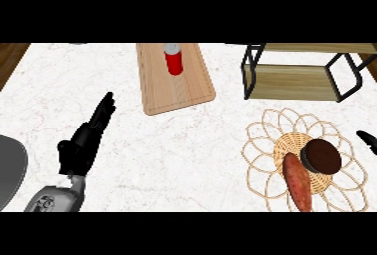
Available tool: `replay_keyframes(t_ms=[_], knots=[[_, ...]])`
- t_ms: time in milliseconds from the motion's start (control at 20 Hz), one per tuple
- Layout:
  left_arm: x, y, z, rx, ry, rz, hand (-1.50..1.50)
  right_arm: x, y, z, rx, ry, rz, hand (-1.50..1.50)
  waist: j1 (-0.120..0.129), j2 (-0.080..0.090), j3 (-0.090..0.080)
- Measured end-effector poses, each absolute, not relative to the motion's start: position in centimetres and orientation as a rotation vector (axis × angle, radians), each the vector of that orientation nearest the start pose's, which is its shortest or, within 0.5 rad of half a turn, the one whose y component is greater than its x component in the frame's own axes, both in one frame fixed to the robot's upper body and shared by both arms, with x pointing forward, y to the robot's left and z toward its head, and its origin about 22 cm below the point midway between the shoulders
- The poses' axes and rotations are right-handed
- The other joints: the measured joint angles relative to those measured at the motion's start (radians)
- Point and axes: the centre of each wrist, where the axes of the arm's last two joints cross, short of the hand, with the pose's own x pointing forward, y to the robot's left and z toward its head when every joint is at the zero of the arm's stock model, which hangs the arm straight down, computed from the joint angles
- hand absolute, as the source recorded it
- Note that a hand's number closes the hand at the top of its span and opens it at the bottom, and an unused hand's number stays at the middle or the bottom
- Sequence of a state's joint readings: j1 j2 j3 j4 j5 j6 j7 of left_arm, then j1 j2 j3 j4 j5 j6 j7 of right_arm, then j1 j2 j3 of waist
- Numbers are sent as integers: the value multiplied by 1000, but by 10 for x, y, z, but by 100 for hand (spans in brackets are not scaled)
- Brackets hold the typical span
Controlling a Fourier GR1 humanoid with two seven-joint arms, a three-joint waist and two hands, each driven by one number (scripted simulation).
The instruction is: Pick the cupcake from the placemat and place it in the tiered shelf
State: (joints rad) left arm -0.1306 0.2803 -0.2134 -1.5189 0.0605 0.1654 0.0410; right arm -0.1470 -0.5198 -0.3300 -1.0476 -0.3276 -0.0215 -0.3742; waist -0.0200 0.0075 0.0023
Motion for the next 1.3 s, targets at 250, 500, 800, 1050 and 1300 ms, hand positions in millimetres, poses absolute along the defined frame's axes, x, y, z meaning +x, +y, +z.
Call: replay_keyframes(t_ms=[250,500,800,1050,1300], knots=[[273,228,18,116,-1575,-250,0,234,-476,21,-378,-1700,-51,-150,10,-5,-2],[276,228,16,114,-1572,-252,0,240,-481,59,-371,-1633,184,-150,13,-8,-3],[280,226,17,118,-1571,-251,0,251,-467,115,-402,-1518,423,-150,11,-10,-5],[278,223,13,113,-1570,-246,0,250,-443,148,-450,-1358,692,-150,7,-12,-5],[276,222,13,113,-1573,-251,0,248,-419,172,-543,-1222,846,-150,12,-11,-4]])
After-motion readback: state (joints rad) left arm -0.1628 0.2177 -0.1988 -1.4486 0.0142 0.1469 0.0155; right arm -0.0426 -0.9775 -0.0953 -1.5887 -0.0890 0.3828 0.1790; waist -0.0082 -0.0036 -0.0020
